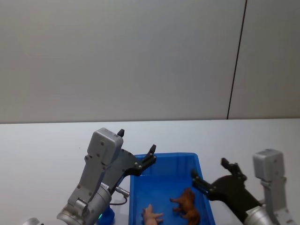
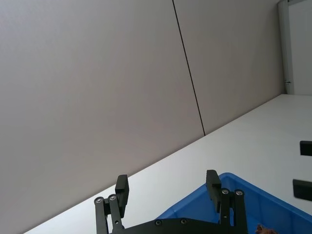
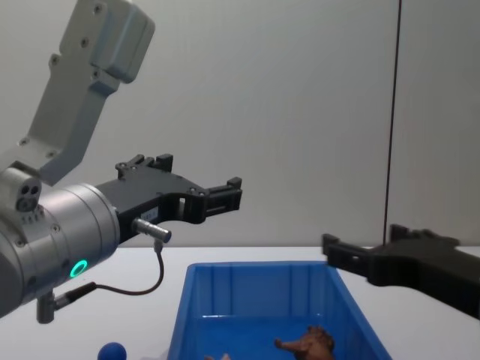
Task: Pick up the two dolls from the table and place them into the box.
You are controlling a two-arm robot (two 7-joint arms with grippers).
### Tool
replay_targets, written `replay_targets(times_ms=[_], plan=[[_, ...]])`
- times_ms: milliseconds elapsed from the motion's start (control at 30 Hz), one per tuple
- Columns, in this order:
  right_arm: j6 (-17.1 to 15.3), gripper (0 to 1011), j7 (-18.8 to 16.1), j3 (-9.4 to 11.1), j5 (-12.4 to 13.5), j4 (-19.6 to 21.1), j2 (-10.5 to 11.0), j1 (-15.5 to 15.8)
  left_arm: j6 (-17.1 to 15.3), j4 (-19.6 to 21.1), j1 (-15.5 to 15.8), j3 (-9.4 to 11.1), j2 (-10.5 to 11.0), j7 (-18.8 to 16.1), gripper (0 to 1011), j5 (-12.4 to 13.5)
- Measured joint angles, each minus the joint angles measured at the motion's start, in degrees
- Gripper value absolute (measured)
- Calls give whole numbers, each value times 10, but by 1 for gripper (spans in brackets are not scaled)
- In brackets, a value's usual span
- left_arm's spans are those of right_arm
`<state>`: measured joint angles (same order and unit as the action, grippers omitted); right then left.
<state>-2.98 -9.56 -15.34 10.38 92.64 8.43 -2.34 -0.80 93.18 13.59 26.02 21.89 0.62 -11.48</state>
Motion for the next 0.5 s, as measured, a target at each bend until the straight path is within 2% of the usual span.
replay_targets(times_ms=[167,500], plan=[[12,1001,27,9,8,12,12,19,0,0,0,0,0,0,1001,0],[28,1001,56,20,19,25,27,42,0,0,0,0,0,0,1001,0]])
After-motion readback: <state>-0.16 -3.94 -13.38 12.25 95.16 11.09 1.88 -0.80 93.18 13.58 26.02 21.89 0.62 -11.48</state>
